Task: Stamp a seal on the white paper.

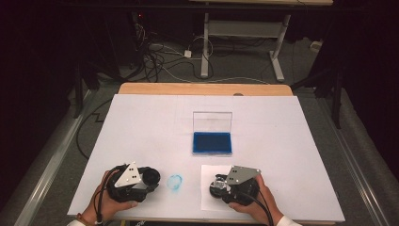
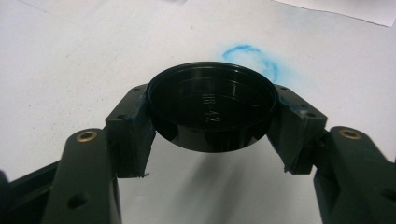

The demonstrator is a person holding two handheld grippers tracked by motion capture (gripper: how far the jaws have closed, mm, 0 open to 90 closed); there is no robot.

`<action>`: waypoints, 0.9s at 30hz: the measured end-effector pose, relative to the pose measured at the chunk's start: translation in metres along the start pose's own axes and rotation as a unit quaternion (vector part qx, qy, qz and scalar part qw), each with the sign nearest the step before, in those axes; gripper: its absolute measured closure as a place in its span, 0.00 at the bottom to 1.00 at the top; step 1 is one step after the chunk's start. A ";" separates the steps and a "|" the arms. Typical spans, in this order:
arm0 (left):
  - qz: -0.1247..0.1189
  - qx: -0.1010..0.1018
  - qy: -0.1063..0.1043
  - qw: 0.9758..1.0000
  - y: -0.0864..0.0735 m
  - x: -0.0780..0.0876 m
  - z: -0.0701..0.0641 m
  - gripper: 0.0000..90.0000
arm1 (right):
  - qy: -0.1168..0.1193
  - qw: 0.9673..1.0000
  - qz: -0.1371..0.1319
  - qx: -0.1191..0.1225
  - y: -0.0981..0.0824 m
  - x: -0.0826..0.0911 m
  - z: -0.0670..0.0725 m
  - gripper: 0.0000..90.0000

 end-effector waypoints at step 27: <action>0.002 -0.001 0.000 1.000 -0.001 0.000 0.000 0.40 | -0.002 1.000 0.005 0.001 0.000 0.000 0.001 0.63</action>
Point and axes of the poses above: each handheld gripper's, and its own axes: x roughly backward along the jaws, y roughly out of its top, z roughly to its left, the point moved 1 cm from there along -x, roughly forward along the jaws, and after that the axes turned 15 degrees about x, right-handed, at the moved point
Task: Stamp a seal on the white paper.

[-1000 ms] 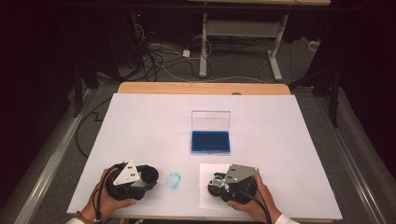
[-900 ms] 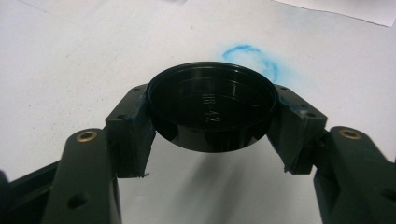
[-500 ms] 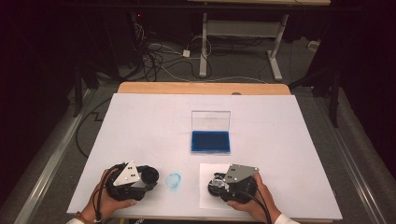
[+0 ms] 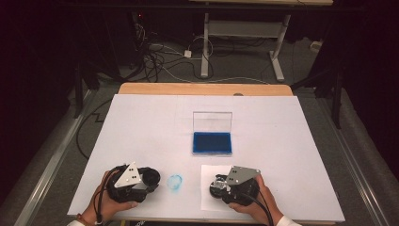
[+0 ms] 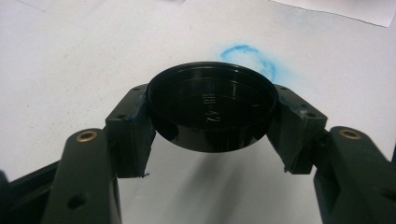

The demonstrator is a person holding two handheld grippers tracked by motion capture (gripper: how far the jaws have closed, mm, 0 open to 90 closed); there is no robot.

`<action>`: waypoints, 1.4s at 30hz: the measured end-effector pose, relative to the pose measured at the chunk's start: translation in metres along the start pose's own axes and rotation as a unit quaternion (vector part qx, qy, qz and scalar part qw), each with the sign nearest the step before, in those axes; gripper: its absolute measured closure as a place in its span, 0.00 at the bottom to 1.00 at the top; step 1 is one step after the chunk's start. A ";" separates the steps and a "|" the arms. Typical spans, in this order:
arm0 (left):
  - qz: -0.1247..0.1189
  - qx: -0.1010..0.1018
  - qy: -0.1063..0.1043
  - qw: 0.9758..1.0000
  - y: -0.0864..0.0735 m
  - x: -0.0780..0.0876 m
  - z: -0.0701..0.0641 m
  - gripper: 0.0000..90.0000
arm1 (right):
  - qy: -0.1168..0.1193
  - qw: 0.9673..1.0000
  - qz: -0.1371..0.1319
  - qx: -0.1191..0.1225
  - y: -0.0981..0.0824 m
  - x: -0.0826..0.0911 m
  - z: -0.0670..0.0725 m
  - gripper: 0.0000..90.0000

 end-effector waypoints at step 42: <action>0.002 -0.004 0.000 1.000 0.001 -0.001 0.001 0.40 | -0.025 0.999 -0.035 -0.003 0.012 0.025 -0.010 0.63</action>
Point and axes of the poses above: each handheld gripper's, and its own axes: x roughly backward along the jaws, y roughly out of its top, z roughly to its left, the point moved 1 cm from there along -x, roughly forward along the jaws, and after that the axes turned 15 degrees about x, right-handed, at the moved point
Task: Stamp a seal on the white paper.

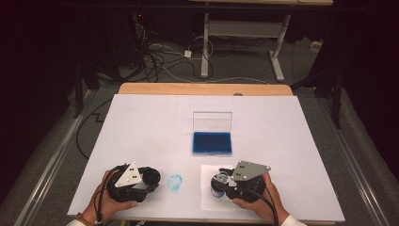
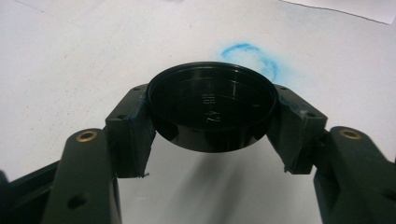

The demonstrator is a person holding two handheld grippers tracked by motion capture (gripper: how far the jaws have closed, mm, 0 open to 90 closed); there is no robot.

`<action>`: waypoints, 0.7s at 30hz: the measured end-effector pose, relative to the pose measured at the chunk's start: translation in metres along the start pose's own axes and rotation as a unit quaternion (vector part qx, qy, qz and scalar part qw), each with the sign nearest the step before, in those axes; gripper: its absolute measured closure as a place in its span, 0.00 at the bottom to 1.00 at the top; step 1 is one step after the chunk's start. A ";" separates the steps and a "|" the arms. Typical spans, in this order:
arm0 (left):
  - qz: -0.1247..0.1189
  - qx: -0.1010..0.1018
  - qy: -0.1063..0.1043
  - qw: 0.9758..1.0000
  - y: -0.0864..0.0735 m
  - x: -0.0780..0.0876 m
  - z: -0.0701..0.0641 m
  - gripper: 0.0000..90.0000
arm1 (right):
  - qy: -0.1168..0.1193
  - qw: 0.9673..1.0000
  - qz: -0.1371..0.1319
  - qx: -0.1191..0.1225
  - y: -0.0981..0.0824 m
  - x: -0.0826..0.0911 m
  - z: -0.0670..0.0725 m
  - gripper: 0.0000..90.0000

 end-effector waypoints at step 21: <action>0.000 0.006 -0.005 1.000 0.000 -0.003 0.003 0.40 | -0.038 0.999 -0.018 -0.021 -0.005 0.021 -0.023 0.63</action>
Point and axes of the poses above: each handheld gripper's, and its own axes: x roughly backward along the jaws, y roughly out of its top, z roughly to its left, the point moved 1 cm from there along -x, roughly forward along the jaws, and after that the axes turned 15 degrees about x, right-handed, at the moved point
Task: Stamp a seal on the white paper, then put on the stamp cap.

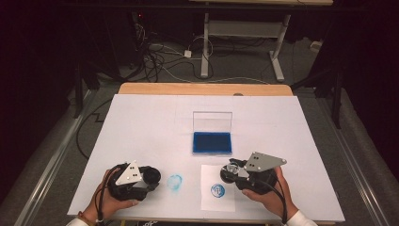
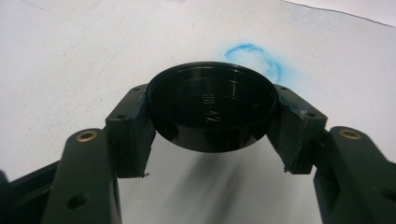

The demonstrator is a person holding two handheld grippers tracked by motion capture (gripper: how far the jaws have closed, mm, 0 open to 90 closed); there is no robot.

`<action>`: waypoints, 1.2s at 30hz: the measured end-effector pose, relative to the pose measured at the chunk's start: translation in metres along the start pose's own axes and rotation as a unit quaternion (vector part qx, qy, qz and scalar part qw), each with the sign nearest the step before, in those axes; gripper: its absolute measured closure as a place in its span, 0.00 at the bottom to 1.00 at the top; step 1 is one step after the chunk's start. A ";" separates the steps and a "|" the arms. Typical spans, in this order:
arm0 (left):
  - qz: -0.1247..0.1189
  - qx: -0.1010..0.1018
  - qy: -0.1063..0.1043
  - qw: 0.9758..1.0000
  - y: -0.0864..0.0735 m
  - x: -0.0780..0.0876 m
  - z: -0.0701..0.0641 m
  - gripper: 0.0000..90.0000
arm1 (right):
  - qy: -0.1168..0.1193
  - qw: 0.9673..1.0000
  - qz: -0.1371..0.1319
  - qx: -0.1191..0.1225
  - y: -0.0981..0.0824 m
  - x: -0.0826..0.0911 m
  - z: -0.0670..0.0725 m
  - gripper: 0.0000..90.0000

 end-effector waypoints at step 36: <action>0.007 -0.003 -0.002 1.000 -0.001 -0.003 0.000 0.40 | -0.019 1.000 -0.014 -0.014 0.000 0.009 -0.012 0.63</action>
Point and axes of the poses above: each handheld gripper's, and its own axes: x roughly backward along the jaws, y roughly out of its top, z roughly to its left, the point moved 1 cm from there along -x, roughly forward along the jaws, and after that the axes turned 15 degrees about x, right-handed, at the moved point
